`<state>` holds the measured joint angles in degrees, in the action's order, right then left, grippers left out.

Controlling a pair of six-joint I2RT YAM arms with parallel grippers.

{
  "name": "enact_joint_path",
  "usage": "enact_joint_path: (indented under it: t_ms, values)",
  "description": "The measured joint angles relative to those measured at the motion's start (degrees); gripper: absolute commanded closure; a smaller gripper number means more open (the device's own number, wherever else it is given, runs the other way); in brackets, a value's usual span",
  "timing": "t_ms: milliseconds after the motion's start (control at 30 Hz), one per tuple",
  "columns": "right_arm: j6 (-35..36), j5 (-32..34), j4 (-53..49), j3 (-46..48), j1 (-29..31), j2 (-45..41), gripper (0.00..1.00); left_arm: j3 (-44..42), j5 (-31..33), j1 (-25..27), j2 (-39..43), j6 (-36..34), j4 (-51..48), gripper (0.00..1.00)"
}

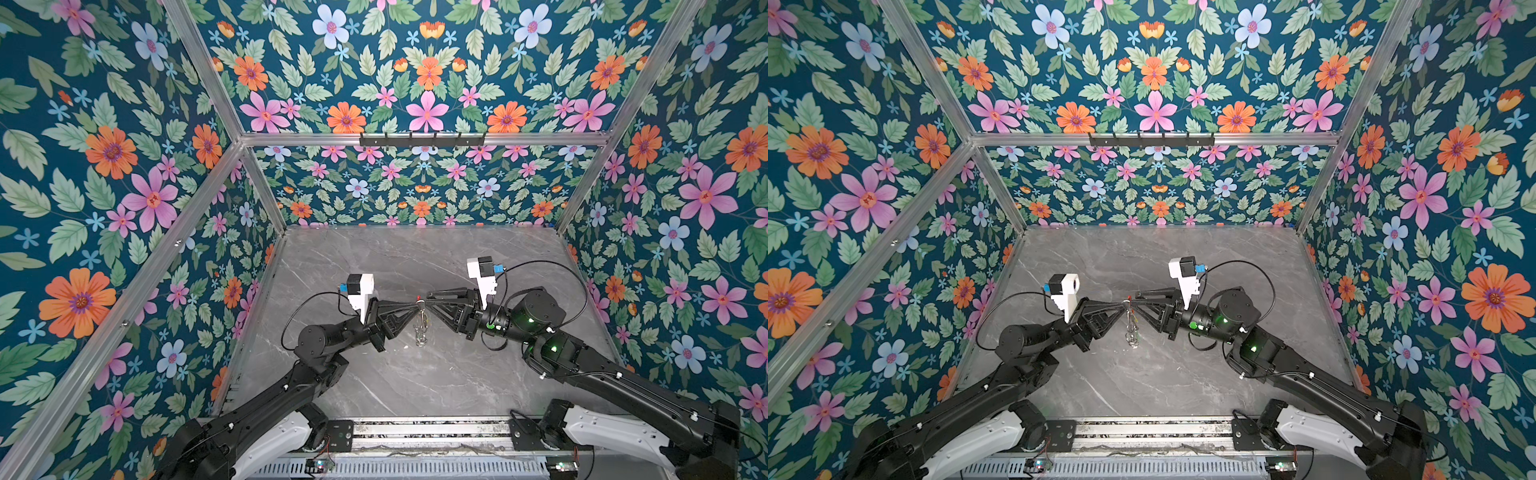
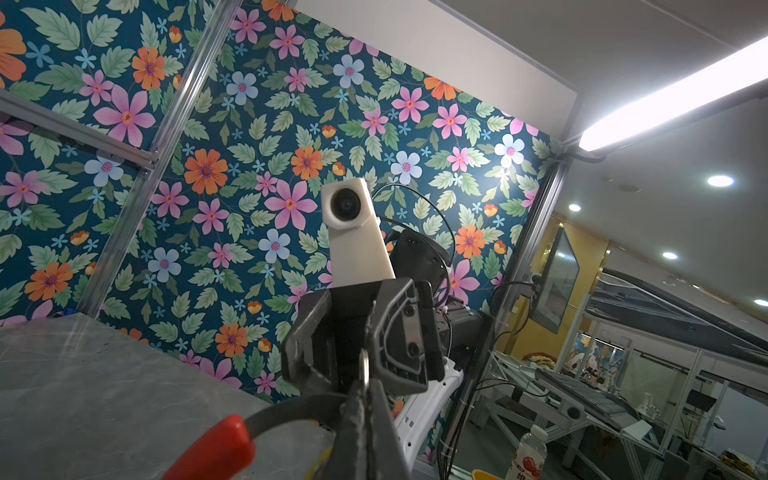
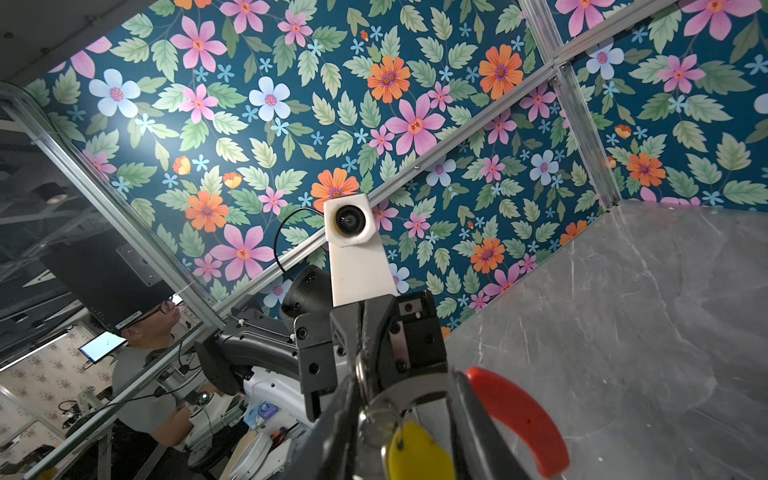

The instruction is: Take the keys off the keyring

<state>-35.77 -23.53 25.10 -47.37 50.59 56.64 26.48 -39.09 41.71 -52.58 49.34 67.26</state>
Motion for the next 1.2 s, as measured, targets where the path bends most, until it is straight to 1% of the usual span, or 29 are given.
enact_joint_path:
  t_ms: [267, 467, 867, 933, 967, 1100, 1200]
  values:
    - [-1.3, -0.8, 2.5, 0.3, 0.8, 1.0, 0.77, -0.5, 0.7, 0.1, -0.5, 0.2, 1.4, 1.00]
    - [-1.4, -1.4, 3.0, 0.3, 1.1, 1.1, 0.81, -0.7, 1.3, 0.1, -0.7, 0.2, 1.7, 1.00]
    - [-0.9, -1.3, 2.9, 0.3, 1.3, 1.4, 1.00, -0.7, 1.6, 0.1, -1.2, 1.0, 2.5, 1.00]
    - [-0.8, -1.3, 2.9, 0.3, 1.3, 1.4, 1.00, -0.7, 1.6, 0.1, -1.2, 1.1, 2.6, 1.00]
    - [-0.8, -1.3, 2.8, 0.3, 1.3, 1.4, 1.00, -0.7, 1.6, 0.1, -1.2, 1.1, 2.6, 0.96]
    - [-0.4, -1.3, 1.4, -0.1, 1.3, 0.9, 1.00, -0.8, 1.6, 0.1, -1.1, 1.2, 2.6, 0.68]
    - [0.1, -0.9, -1.7, -1.2, 1.4, 0.2, 1.00, -1.2, 1.6, 0.1, -0.3, 1.3, 2.5, 0.60]
